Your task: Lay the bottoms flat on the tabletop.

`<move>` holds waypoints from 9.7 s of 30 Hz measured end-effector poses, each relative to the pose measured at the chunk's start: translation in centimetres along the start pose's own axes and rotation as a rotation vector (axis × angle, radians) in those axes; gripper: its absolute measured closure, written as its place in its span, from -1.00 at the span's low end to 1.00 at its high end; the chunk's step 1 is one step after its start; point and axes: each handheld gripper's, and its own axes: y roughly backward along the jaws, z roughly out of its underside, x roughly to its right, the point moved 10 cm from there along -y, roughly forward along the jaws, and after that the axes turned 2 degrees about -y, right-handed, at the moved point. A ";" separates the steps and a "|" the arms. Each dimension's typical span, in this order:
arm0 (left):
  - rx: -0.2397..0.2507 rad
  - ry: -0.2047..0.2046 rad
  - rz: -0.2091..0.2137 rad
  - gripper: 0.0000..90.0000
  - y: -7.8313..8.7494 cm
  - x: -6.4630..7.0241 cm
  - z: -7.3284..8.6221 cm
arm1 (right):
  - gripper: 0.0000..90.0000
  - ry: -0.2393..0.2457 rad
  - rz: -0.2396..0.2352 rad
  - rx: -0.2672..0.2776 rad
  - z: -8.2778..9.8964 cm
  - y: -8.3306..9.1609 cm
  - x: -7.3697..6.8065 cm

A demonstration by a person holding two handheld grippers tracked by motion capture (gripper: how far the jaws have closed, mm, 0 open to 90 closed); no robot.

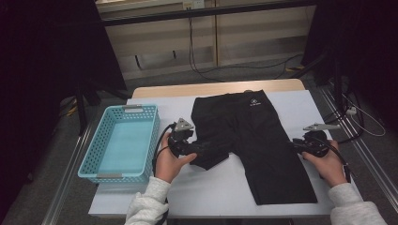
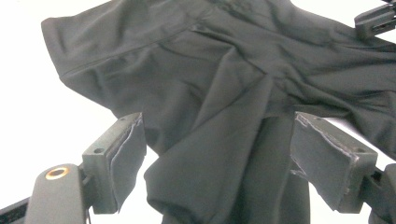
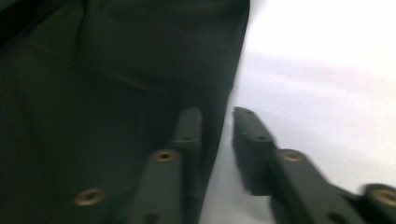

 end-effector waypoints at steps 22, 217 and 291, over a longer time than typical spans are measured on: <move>0.009 0.024 -0.024 -0.63 0.7 -1.4 0.3 | 0.23 0.064 0.015 0.048 -0.9 1.1 -0.2; -0.089 0.138 0.162 0.95 4.3 4.2 6.2 | 0.45 0.387 -0.415 -0.041 -2.0 -3.9 -22.9; 0.032 0.243 0.018 0.12 -3.1 -0.6 2.8 | 0.95 0.380 -0.298 -0.053 -1.8 -4.0 -19.7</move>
